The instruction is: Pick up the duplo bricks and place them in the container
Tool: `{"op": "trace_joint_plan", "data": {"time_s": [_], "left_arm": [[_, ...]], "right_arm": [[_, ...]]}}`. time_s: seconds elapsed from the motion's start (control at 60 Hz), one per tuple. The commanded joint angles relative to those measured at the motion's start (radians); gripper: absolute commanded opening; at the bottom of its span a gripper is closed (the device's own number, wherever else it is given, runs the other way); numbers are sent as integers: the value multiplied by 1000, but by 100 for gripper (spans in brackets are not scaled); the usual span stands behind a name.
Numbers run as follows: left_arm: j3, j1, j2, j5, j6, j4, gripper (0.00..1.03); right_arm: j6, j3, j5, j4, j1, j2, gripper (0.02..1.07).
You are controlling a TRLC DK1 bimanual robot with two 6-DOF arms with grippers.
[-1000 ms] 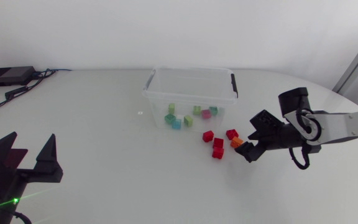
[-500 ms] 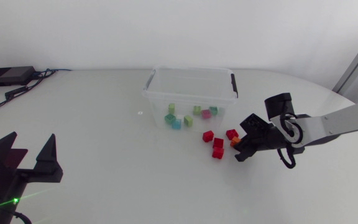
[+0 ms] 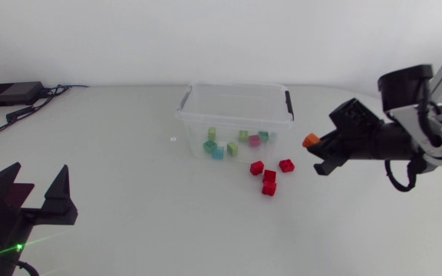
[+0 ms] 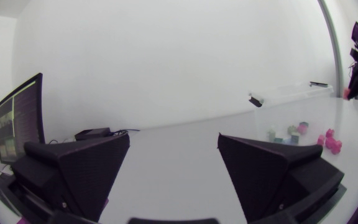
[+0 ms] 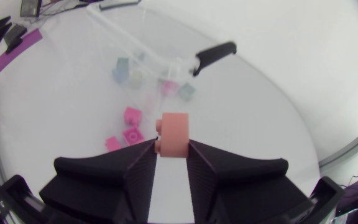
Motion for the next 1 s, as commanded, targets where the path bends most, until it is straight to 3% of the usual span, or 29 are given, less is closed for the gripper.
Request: {"op": "trace_joint_plan", "data": {"time_s": [0.0, 0.217, 0.6, 0.633, 0.767, 0.817, 0.983], "left_arm": [[-18, -3, -12, -1, -20, -1, 99], [-18, -3, -12, -1, -20, -1, 99], [-17, -3, -12, -1, -20, -1, 99], [-17, -3, -12, -1, -20, -1, 99], [-17, -3, -12, -1, -20, -1, 99], [-17, -3, -12, -1, -20, -1, 99], [-18, -3, -12, -1, -20, -1, 99]], "right_arm": [[59, 78, -3, -42, 34, -63, 25], [149, 232, 17, 1, 123, 26, 26], [209, 498, 81, 159, 229, 423, 29], [209, 521, 95, 169, 235, 463, 35], [209, 548, 115, 165, 234, 483, 87], [210, 542, 125, 165, 232, 465, 92], [259, 444, 170, 131, 226, 302, 95]]}}
